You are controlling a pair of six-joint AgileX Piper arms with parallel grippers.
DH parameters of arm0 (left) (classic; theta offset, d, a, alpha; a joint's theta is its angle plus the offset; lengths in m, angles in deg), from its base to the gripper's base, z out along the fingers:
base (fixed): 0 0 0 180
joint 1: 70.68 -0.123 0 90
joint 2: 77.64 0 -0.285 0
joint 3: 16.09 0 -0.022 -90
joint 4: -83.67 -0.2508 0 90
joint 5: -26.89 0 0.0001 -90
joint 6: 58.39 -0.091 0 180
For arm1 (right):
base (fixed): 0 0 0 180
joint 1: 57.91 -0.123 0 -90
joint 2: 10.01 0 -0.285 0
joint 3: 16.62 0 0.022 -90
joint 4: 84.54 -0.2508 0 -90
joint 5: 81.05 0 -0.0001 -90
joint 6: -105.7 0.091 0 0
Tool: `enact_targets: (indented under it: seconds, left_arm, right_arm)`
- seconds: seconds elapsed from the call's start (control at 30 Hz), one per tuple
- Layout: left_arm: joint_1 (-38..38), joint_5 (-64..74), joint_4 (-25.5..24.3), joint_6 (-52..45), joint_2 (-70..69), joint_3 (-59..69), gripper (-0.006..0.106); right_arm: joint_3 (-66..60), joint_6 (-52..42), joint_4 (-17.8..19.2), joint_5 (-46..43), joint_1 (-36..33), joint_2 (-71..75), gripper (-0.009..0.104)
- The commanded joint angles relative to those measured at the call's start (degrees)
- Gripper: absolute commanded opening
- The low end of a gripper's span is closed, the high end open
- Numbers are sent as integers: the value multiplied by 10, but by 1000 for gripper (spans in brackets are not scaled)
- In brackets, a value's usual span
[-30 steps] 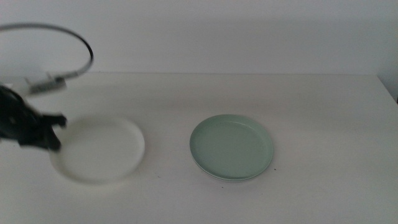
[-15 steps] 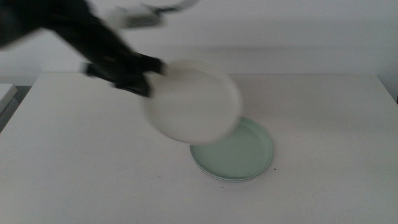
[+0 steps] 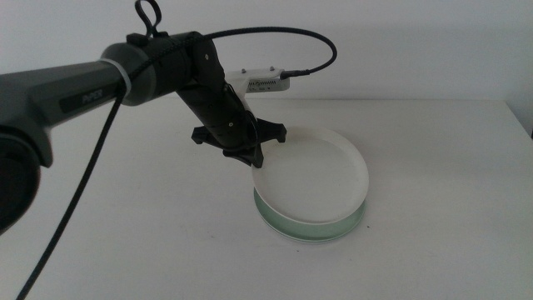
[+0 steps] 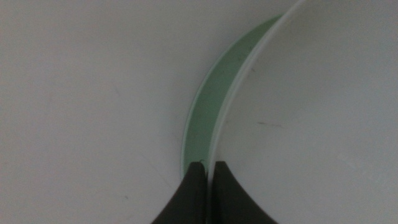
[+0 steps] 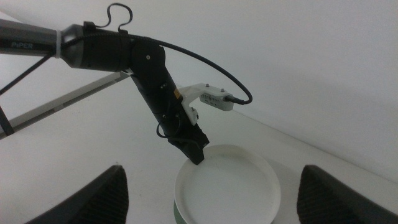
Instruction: Stack the three bowls on top of each other.
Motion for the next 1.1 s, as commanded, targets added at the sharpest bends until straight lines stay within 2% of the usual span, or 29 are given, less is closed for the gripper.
enact_targets:
  seconds: [0.0, 0.27, 0.37, 0.43, 0.53, 0.6, 0.7, 0.8, 0.93, 1.07]
  left_arm:
    - [3, -14, 12, 3, 3, -5, -2]
    - [3, -23, 34, -25, 19, -2, -2]
    - [3, -25, 36, -25, 19, -3, 2]
    - [3, -27, 36, -24, 19, -3, 9]
    - [1, -28, 36, -35, 19, -3, 25]
    - [-1, -19, 37, -44, 18, -3, 39]
    - [-11, 2, 34, -59, 7, -3, 68]
    - [-29, 26, -3, -67, -32, -3, 94]
    - [-62, 33, -82, -49, -135, 31, 94]
    - [-109, -40, -145, -5, -284, 138, 94]
  right_arm:
    - [-2, -3, 1, -4, 2, 2, 93]
    - [-2, -3, 1, -4, 2, 2, 93]
    - [-2, -3, 1, -4, 2, 2, 93]
    - [-2, -3, 1, -4, 2, 2, 93]
    - [-2, -3, 1, -4, 2, 2, 93]
    - [-2, -3, 1, -4, 2, 2, 93]
    - [-2, -3, 1, -4, 2, 2, 93]
    - [-2, -3, 1, -4, 2, 2, 93]
    - [-2, -3, 1, -4, 2, 2, 93]
    - [-2, -3, 1, -4, 2, 2, 93]
